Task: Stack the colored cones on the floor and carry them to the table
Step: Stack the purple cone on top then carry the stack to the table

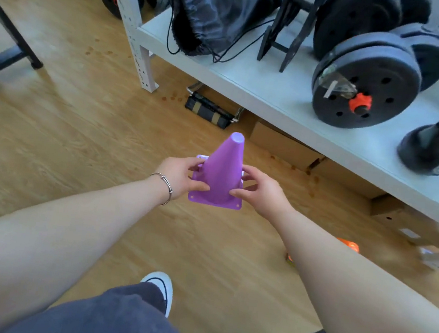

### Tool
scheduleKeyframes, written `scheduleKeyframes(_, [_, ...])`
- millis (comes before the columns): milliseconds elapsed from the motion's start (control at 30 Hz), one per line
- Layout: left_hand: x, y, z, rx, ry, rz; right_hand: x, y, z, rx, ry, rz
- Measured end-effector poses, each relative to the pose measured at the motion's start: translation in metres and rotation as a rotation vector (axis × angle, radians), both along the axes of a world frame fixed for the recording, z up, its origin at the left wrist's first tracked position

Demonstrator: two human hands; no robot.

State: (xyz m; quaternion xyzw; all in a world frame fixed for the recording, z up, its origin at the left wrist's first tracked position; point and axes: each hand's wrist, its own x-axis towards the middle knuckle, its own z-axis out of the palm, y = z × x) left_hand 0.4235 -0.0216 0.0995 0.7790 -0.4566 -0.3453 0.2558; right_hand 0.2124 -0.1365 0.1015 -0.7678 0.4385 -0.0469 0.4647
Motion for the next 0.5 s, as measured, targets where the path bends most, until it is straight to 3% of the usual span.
scheduleKeyframes(500, [-0.139, -0.069, 0.117, -0.056, -0.2, -0.173, -0.16, -0.046, 0.103, -0.161, -0.089, -0.068])
